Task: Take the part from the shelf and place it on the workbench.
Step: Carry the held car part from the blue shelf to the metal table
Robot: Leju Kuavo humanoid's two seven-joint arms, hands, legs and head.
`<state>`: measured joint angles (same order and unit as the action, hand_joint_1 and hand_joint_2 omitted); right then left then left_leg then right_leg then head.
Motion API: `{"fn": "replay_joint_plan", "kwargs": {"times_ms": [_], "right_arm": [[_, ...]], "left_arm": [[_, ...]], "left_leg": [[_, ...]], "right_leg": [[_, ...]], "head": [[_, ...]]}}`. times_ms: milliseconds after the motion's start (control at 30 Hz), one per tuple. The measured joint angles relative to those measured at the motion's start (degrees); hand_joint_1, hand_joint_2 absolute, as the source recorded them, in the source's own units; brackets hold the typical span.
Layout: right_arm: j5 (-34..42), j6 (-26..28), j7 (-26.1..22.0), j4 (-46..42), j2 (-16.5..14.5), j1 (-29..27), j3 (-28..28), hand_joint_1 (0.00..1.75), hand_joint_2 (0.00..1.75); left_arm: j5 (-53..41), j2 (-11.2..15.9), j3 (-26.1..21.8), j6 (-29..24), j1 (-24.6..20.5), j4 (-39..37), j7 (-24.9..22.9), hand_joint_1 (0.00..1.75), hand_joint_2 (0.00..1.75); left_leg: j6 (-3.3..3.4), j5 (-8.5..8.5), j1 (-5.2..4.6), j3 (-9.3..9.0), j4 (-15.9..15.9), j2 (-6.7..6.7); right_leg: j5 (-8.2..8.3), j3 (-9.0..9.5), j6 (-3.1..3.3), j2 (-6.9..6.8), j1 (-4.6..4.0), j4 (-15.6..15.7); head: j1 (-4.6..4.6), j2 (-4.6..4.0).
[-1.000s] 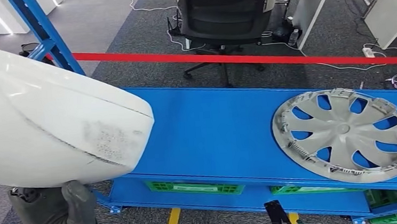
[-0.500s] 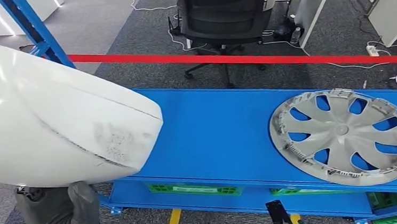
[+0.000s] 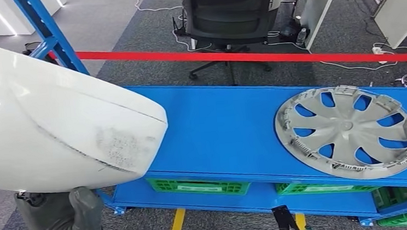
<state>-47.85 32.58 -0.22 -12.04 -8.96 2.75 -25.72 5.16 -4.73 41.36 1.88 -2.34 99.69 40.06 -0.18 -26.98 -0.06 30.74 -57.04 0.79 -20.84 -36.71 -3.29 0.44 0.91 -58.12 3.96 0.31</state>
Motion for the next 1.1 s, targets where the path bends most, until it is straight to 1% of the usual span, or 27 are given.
{"fn": "replay_joint_plan", "kwargs": {"times_ms": [33,67,100,167,200,233,267,300,367,400,433,500,533,567,600,633,667,700,733,767,800,867,900,933,1033,1067,1100], "right_arm": [[0.00,0.01,0.00,0.00,0.00,-0.03,-0.04,0.00,0.00],[-0.01,0.01,0.00,0.00,0.00,-0.06,-0.08,0.00,0.00],[-0.01,0.00,0.00,0.00,0.00,-0.07,-0.11,0.00,0.00],[-0.02,-0.01,-0.01,0.00,0.00,-0.06,-0.14,0.00,0.00],[-0.02,-0.01,-0.02,0.00,0.00,-0.07,-0.14,0.00,0.00],[-0.02,-0.01,-0.02,0.00,0.00,-0.08,-0.15,0.00,0.00],[-0.02,-0.01,-0.03,0.00,0.00,-0.08,-0.16,0.00,0.00],[-0.02,-0.01,-0.05,0.00,0.00,-0.04,-0.17,0.00,0.00],[-0.04,-0.01,-0.09,0.00,-0.01,0.22,-0.17,0.00,0.00],[-0.05,-0.01,-0.11,0.00,-0.02,0.33,-0.17,0.00,0.00],[-0.07,-0.01,-0.13,0.00,-0.02,0.40,-0.17,0.00,0.00],[-0.08,0.00,-0.16,0.00,-0.03,0.34,-0.23,0.00,0.00],[-0.09,0.00,-0.17,0.00,-0.04,0.34,-0.28,0.00,0.00],[-0.11,0.01,-0.19,0.00,-0.05,0.35,-0.32,0.00,0.00],[-0.14,0.01,-0.22,0.00,-0.06,0.37,-0.34,0.00,0.00],[-0.16,0.01,-0.24,0.00,-0.07,0.38,-0.37,0.00,0.00],[-0.19,0.01,-0.26,0.00,-0.07,0.33,-0.39,0.00,0.00],[-0.22,0.01,-0.26,0.00,-0.07,0.27,-0.43,0.00,0.00],[-0.27,0.01,-0.26,0.00,-0.07,0.22,-0.48,0.00,0.00],[-0.31,0.01,-0.26,0.00,-0.07,0.19,-0.54,0.00,0.00],[-0.36,0.01,-0.26,0.00,-0.07,0.18,-0.60,0.00,0.00],[-0.41,0.01,-0.27,0.00,-0.07,0.19,-0.70,0.00,0.00],[-0.44,0.01,-0.28,0.00,-0.07,0.20,-0.74,0.00,0.00],[-0.46,0.01,-0.28,0.00,-0.07,0.21,-0.78,0.00,0.00],[-0.48,0.00,-0.29,0.00,-0.08,0.19,-0.85,0.00,0.00],[-0.48,0.00,-0.30,0.00,-0.09,0.18,-0.87,0.00,0.00],[-0.48,0.01,-0.31,0.00,-0.09,0.17,-0.89,0.00,0.00]], "left_arm": [[0.00,-0.01,0.03,0.00,-0.03,0.00,0.00,1.75,1.75],[0.00,-0.03,0.06,0.00,-0.06,0.00,0.00,1.75,1.75],[0.00,-0.05,0.09,0.00,-0.09,0.00,0.00,1.75,1.75],[0.00,-0.09,0.10,0.00,-0.10,-0.01,0.00,1.75,1.75],[-0.01,-0.10,0.10,0.00,-0.10,-0.02,0.00,1.75,1.75],[-0.01,-0.10,0.10,0.00,-0.10,-0.02,0.00,1.75,1.75],[-0.02,-0.10,0.10,0.00,-0.09,-0.02,0.00,1.75,1.75],[-0.04,-0.10,0.10,0.00,-0.09,-0.02,0.00,1.75,1.75],[-0.09,-0.12,0.10,0.00,-0.10,-0.02,0.00,1.75,1.75],[-0.13,-0.14,0.11,0.00,-0.12,-0.03,0.01,1.75,1.75],[-0.19,-0.16,0.11,0.00,-0.16,-0.03,0.02,1.75,1.75],[-0.31,-0.19,0.13,0.00,-0.25,-0.04,0.05,1.75,1.75],[-0.34,-0.19,0.14,0.00,-0.27,-0.04,0.07,1.75,1.75],[-0.36,-0.18,0.14,0.00,-0.28,-0.04,0.08,1.75,1.75],[-0.36,-0.18,0.15,0.00,-0.29,-0.04,0.08,1.75,1.75],[-0.37,-0.16,0.16,-0.01,-0.30,-0.04,0.09,1.75,1.75],[-0.37,-0.12,0.16,-0.03,-0.30,-0.04,0.09,1.75,1.75],[-0.37,-0.08,0.17,-0.07,-0.29,-0.04,0.09,1.75,1.75],[-0.37,-0.03,0.17,-0.10,-0.28,-0.04,0.09,1.75,1.75],[-0.37,0.01,0.17,-0.14,-0.28,-0.04,0.09,1.75,1.75],[-0.37,0.02,0.18,-0.15,-0.28,-0.04,0.09,1.75,1.75],[-0.37,0.00,0.19,-0.13,-0.35,-0.04,0.09,1.75,1.75],[-0.38,-0.01,0.19,-0.10,-0.39,-0.04,0.09,1.75,1.75],[-0.38,-0.02,0.19,-0.06,-0.43,-0.04,0.09,1.75,1.75],[-0.35,-0.04,0.20,0.14,-0.48,-0.04,0.09,1.75,1.75],[-0.33,-0.08,0.21,0.24,-0.51,-0.04,0.09,1.75,1.75],[-0.32,-0.11,0.23,0.34,-0.55,-0.04,0.09,1.75,1.75]], "left_leg": [[0.40,0.46,0.02,0.23,0.15,-0.06],[0.81,0.97,0.09,0.54,0.31,-0.15],[1.13,1.47,0.19,0.94,0.45,-0.25],[1.49,2.27,0.16,1.94,0.42,-0.38],[1.52,2.67,0.13,2.47,0.40,-0.43],[1.49,3.05,0.11,2.99,0.38,-0.46],[1.41,3.45,0.12,3.48,0.36,-0.46],[1.26,3.82,0.14,3.91,0.33,-0.45],[0.72,4.51,0.14,4.54,0.21,-0.40],[0.38,4.80,0.10,4.71,0.16,-0.39],[0.01,5.10,0.07,4.83,0.10,-0.39],[-0.67,5.66,0.11,4.93,0.24,-0.38],[-1.00,5.53,0.17,5.14,0.12,-0.37],[-1.30,4.62,0.22,5.55,-0.55,-0.37],[-1.59,2.84,0.26,6.34,-2.35,-0.37],[-1.84,0.39,0.29,7.54,-5.37,-0.39],[-2.05,-2.09,0.31,8.91,-9.14,-0.39],[-2.17,-3.89,0.33,10.10,-12.73,-0.39],[-2.19,-4.62,0.32,10.59,-15.02,-0.39],[-2.11,-4.24,0.31,10.05,-15.23,-0.39],[-1.93,-3.02,0.29,8.36,-13.23,-0.39],[-1.32,-0.43,0.15,3.03,-5.52,-0.39],[-1.01,0.22,0.04,0.91,-2.21,-0.39],[-0.73,0.35,-0.07,-0.33,-0.10,-0.39],[0.16,0.68,-0.19,-0.50,1.24,-0.43],[0.52,1.02,-0.09,-0.41,1.43,-0.48],[0.87,1.39,0.04,-0.31,1.63,-0.54]], "right_leg": [[-0.20,-0.23,-0.32,-0.01,0.10,-0.07],[-1.30,-0.74,-0.56,-0.01,0.15,-1.04],[-3.33,-1.63,-0.76,-0.03,0.17,-3.33],[-8.65,-4.00,-1.03,-0.08,0.14,-10.98],[-10.40,-4.76,-1.14,-0.08,0.12,-14.45],[-11.04,-4.70,-1.17,-0.08,0.10,-16.25],[-10.53,-3.43,-1.17,-0.08,0.11,-15.65],[-9.29,-1.04,-1.13,-0.09,0.13,-12.84],[-7.47,4.84,-0.94,-0.02,0.09,-4.45],[-7.12,6.66,-0.68,0.09,0.00,-1.59],[-7.21,7.40,-0.31,0.22,-0.13,-0.12],[-6.90,6.88,0.70,0.36,-0.31,0.01],[-6.68,6.63,1.23,0.29,-0.28,0.09],[-6.31,6.38,1.73,0.21,-0.22,0.17],[-5.85,6.02,2.16,0.11,-0.13,0.26],[-5.42,5.59,2.44,0.04,-0.11,0.25],[-5.00,5.03,2.61,0.00,-0.14,0.22],[-4.61,4.48,2.65,-0.05,-0.19,0.19],[-4.27,3.97,2.64,-0.08,-0.24,0.17],[-3.96,3.55,2.60,-0.10,-0.29,0.15],[-3.69,3.22,2.51,-0.10,-0.32,0.14],[-3.30,2.84,2.19,-0.05,-0.40,0.12],[-3.11,2.73,1.93,-0.04,-0.45,0.10],[-2.93,2.63,1.65,-0.04,-0.48,0.08],[-2.43,2.42,0.58,-0.04,-0.36,0.23],[-2.96,2.11,0.22,-0.05,-0.31,-0.28],[-4.21,1.41,-0.12,-0.06,-0.29,-1.91]], "head": [[0.01,0.00],[0.12,0.00],[0.24,0.00],[0.44,0.00],[0.45,0.00],[0.45,0.00],[0.46,0.00],[0.46,0.00],[0.45,0.01],[0.41,0.01],[0.37,0.01],[0.27,0.01],[0.21,0.01],[0.11,0.00],[0.02,0.00],[-0.10,0.00],[-0.17,0.00],[-0.19,0.00],[-0.18,0.00],[-0.18,0.00],[-0.18,0.00],[-0.19,0.00],[-0.14,0.00],[-0.14,0.00],[-0.17,0.00],[-0.12,0.00],[-0.06,0.00]]}}
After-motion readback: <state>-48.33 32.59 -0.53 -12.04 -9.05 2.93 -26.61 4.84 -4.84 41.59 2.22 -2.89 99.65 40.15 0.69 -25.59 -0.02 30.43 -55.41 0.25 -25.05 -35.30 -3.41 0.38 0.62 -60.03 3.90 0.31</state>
